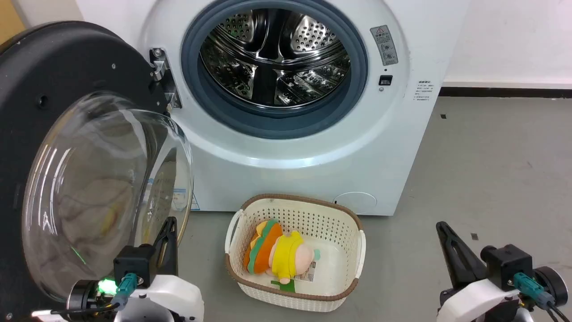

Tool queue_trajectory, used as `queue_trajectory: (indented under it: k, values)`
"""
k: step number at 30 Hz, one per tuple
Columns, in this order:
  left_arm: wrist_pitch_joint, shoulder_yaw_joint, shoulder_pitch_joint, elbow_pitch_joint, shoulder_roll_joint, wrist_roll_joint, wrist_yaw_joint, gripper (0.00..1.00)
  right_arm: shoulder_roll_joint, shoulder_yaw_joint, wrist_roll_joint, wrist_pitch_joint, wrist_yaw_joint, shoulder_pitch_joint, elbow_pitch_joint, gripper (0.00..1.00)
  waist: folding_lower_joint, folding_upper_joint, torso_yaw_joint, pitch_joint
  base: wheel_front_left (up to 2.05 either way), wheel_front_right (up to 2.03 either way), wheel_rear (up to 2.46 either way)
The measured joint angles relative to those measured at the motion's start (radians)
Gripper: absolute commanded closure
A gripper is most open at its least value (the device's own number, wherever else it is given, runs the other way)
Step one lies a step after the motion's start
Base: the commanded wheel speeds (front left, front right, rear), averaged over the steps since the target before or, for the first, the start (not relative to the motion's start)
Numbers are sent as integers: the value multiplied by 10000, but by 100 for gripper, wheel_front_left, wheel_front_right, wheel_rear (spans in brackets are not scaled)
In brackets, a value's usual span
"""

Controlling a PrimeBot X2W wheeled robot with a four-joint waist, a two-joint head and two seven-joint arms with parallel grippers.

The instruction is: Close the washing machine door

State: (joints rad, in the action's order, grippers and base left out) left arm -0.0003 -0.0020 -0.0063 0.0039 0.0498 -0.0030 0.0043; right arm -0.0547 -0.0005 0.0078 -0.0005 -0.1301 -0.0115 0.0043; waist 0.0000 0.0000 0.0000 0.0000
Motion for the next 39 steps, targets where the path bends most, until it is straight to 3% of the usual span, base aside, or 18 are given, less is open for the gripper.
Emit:
queue_trajectory:
  k: [22, 23, 24, 25, 36, 37, 38, 39]
  values:
    - [0, 0, 0, 0, 0, 0, 0, 100, 0, 2, 0, 0, 2, 0, 0, 100, 0, 0, 0, 0, 0, 0, 0]
    - [0, -2, 0, 2, 0, -2, 4, 0, 0, 0, 4, 0, 2, -2, 2, 0, 0, 0, 0, 0, 0, 0, 0]
    - [0, -2, 0, 6, 0, -2, 10, 100, 0, 2, 4, 0, 2, -4, 6, 100, 0, 0, 0, 0, 0, 0, 0]
    - [0, -4, 0, 8, 0, -2, 13, 0, 0, -2, 4, 0, 2, -5, 8, 0, 0, 0, 0, 0, 0, 0, 0]
    - [-119, -134, -1, 15, 0, -2, 207, 0, 0, -163, 115, -117, 2, -5, 36, 0, 0, 0, 8, 29, 0, 0, 0]
    - [-159, -148, -1, 13, 0, -2, 236, 6, 0, -186, 127, -142, 2, -5, 38, 0, 0, 0, 12, 33, 0, 0, 0]
    - [-188, -163, -3, 8, 0, -2, 251, 61, 0, -207, 130, -176, 2, -5, 40, 0, 0, 0, 17, 37, 0, 0, 0]
    - [-198, -178, -4, 6, 0, -2, 280, 93, 0, -226, 150, -203, 2, -5, 42, 0, 0, 0, 23, 42, 0, 0, 0]
